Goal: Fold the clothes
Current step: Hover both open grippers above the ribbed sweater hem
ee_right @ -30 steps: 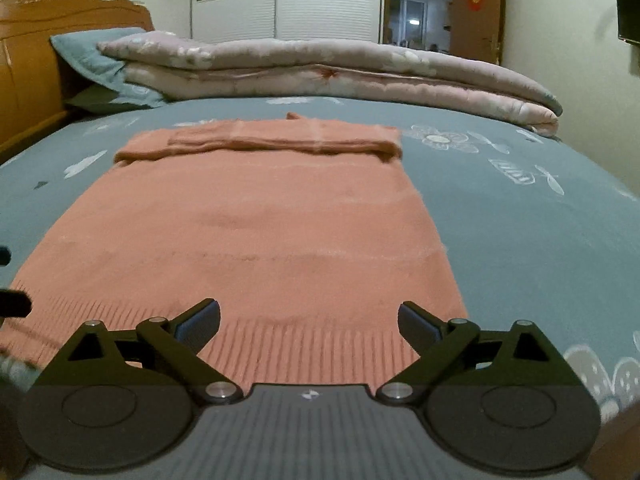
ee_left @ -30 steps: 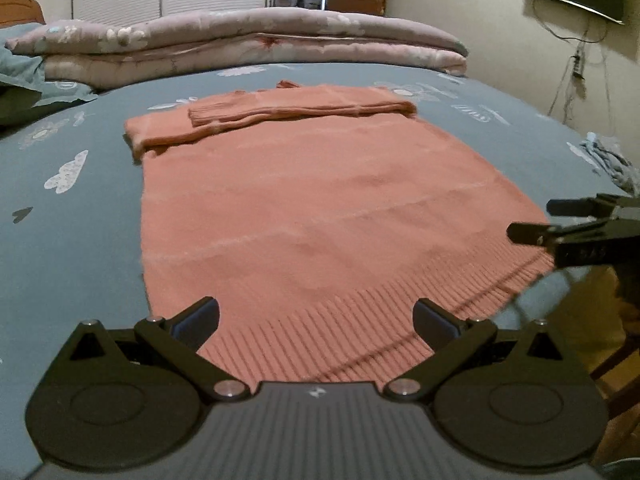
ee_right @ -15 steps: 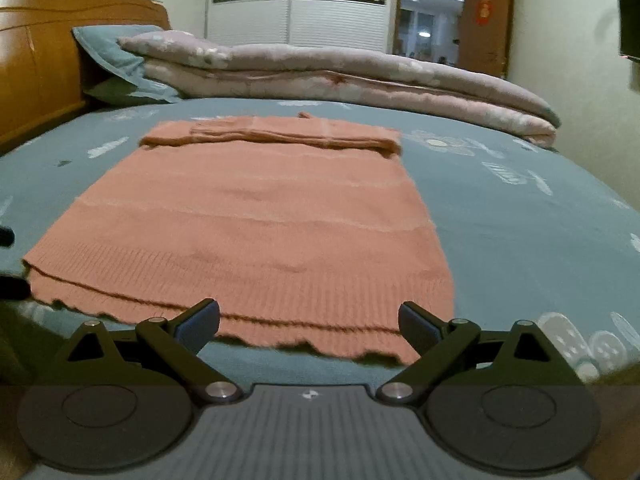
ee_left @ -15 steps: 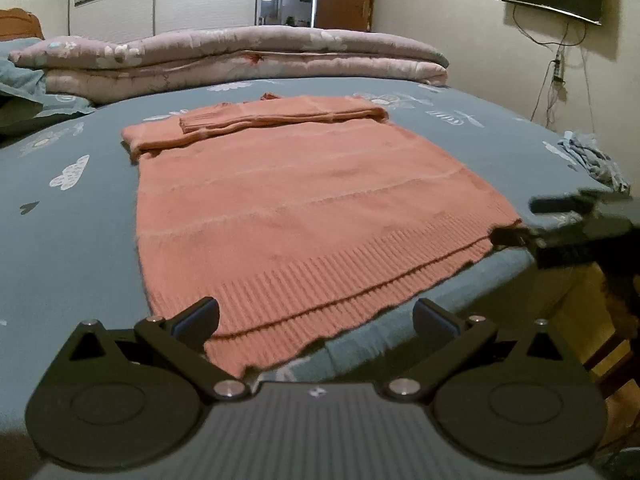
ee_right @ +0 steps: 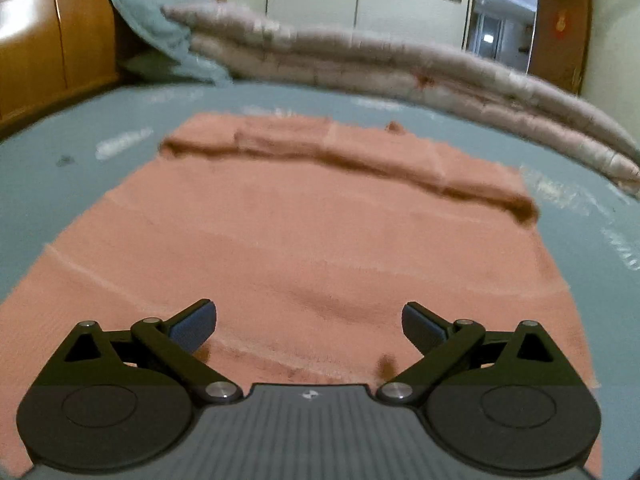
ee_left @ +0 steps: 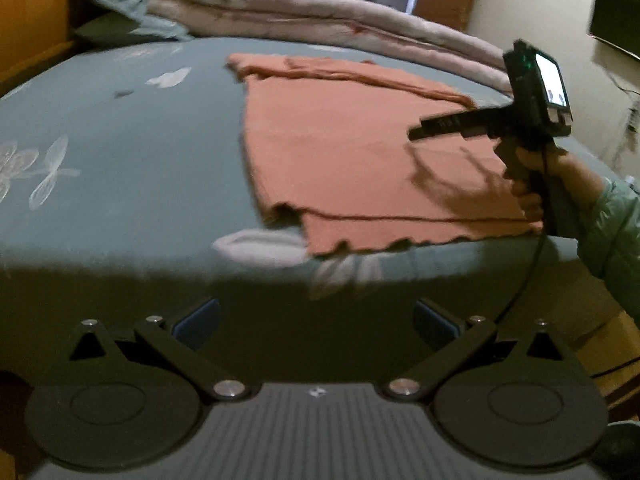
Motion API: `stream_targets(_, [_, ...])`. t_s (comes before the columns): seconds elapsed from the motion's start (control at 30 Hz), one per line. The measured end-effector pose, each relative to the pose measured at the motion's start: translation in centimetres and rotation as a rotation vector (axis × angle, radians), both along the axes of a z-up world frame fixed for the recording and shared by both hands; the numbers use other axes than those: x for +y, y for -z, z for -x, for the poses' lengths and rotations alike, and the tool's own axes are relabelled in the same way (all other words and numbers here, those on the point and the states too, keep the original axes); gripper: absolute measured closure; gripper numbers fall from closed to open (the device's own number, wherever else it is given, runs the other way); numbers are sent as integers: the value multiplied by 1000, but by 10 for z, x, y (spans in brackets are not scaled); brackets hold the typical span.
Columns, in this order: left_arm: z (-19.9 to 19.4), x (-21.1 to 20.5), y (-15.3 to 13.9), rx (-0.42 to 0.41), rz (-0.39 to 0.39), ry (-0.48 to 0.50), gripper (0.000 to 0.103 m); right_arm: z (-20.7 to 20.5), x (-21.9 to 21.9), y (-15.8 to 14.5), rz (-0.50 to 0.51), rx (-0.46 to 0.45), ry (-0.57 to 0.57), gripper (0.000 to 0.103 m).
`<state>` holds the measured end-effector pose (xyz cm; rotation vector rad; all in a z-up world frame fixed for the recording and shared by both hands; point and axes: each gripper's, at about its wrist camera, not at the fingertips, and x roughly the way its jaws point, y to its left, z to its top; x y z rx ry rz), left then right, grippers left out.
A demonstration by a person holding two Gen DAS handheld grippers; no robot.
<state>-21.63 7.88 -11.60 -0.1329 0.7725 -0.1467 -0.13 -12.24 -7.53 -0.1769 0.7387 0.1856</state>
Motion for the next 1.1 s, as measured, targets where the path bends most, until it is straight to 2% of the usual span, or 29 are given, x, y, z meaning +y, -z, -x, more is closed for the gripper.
stream_targets(0.1, [-6,2,4,12,2,-13,1,22,-6,6,-50,9,28,0])
stream_targets(0.23, [-26,-7,1,-2,-3,42,1,85,-8,9,-62,-24,31,0])
stream_targets(0.37, [-52,-23,-19,-72,-24,124,1,127,-7,5,-27,-41,7,0])
stream_targets(0.47, [-61,-36,-47,-165,-54,203,1,127,-19,-8,-74,-17,17,0])
stream_targets(0.57, [-72,-45,-67,-250,-40,290,1,120,-30,-28,-67,-87,25,0])
stream_targets(0.63, [-91,-53,-69,-265,-22,310,1,106,-40,-36,-57,-128,42,0])
stream_targets(0.67, [-103,-59,-66,-266,-16,306,1,96,-45,-35,-58,-126,62,0])
stream_targets(0.8, [-146,-69,-39,-143,41,252,1,55,-68,-19,-83,-48,151,0])
stream_targets(0.87, [-156,-65,-24,-73,76,230,1,49,-80,-8,-93,1,191,0])
stream_targets(0.93, [-155,-58,-9,-10,86,211,1,60,-93,-2,-73,2,226,0])
stream_targets(1.1, [-123,-48,-2,-42,55,228,1,104,-117,-1,-61,-21,247,0])
